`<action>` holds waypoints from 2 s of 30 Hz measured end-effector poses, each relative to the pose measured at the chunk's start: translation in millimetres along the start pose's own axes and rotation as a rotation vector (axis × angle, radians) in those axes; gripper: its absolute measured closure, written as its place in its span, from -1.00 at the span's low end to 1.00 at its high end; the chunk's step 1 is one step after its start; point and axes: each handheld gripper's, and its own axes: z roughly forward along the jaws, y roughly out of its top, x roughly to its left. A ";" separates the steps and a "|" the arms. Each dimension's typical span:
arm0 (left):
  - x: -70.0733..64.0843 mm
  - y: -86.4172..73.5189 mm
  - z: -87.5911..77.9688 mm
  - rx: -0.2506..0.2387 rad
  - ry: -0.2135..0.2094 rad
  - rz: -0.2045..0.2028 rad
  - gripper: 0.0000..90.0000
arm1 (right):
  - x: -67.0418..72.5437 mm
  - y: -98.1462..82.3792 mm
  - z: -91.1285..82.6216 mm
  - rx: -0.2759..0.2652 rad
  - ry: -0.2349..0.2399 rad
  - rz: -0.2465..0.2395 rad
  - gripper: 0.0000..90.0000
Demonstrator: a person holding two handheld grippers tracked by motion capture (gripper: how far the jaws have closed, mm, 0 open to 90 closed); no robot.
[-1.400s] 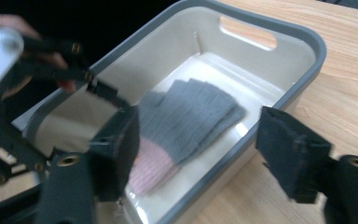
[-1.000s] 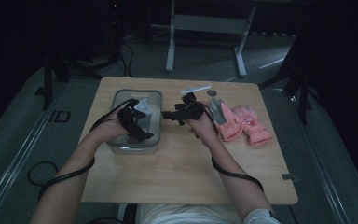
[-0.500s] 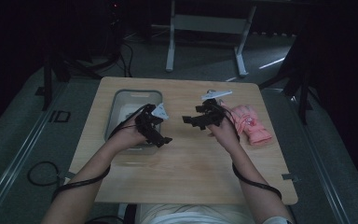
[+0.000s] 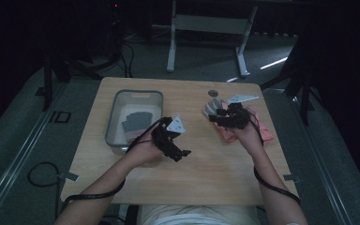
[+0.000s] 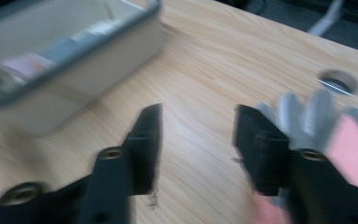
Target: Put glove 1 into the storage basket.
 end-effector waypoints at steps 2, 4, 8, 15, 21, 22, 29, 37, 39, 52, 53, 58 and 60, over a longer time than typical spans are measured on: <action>-9.4 -1.6 5.5 0.013 -0.004 0.017 -0.96 | -9.2 -3.6 -2.1 0.011 -0.021 -0.001 0.31; -18.6 -4.5 11.1 0.017 -0.017 0.031 -0.96 | -17.6 -6.3 -3.2 0.024 -0.041 -0.021 0.37; -37.1 -15.6 23.8 0.021 -0.017 0.032 -0.95 | -34.0 -9.4 -0.6 0.051 -0.062 -0.022 0.44; -63.6 -41.0 39.1 0.018 -0.093 0.041 -0.95 | -58.3 -10.8 20.9 0.111 -0.073 -0.058 0.44; -72.3 -61.9 45.1 -0.009 -0.097 0.019 -0.95 | -71.0 -12.7 45.4 0.174 -0.043 -0.053 0.52; -73.9 -65.8 45.2 -0.018 -0.102 0.018 -0.95 | -72.7 -13.8 49.2 0.187 -0.038 -0.048 0.53; -79.0 -78.7 51.2 -0.014 -0.093 -0.014 -0.95 | -78.6 -23.7 69.1 0.252 -0.080 -0.080 0.57; -82.5 -82.6 53.3 -0.003 -0.065 -0.008 -0.95 | -75.3 -39.8 84.9 0.286 -0.127 -0.129 0.59; -83.0 -83.6 53.0 -0.008 -0.068 -0.015 -0.95 | -74.4 -40.6 85.8 0.290 -0.134 -0.128 0.67; -80.8 -85.7 52.9 -0.023 -0.076 -0.021 -0.95 | -73.1 -34.8 66.6 0.203 -0.122 0.102 0.95; -80.9 -85.7 52.9 -0.024 -0.075 -0.020 -0.95 | -69.9 -33.0 62.0 0.195 -0.108 0.115 0.95; -81.8 -85.4 53.6 -0.026 -0.079 -0.016 -0.95 | -49.1 -19.8 29.6 0.116 -0.111 0.152 0.95; -81.8 -85.4 54.1 -0.025 -0.080 -0.014 -0.95 | -36.8 -12.3 13.2 0.085 -0.128 0.150 0.95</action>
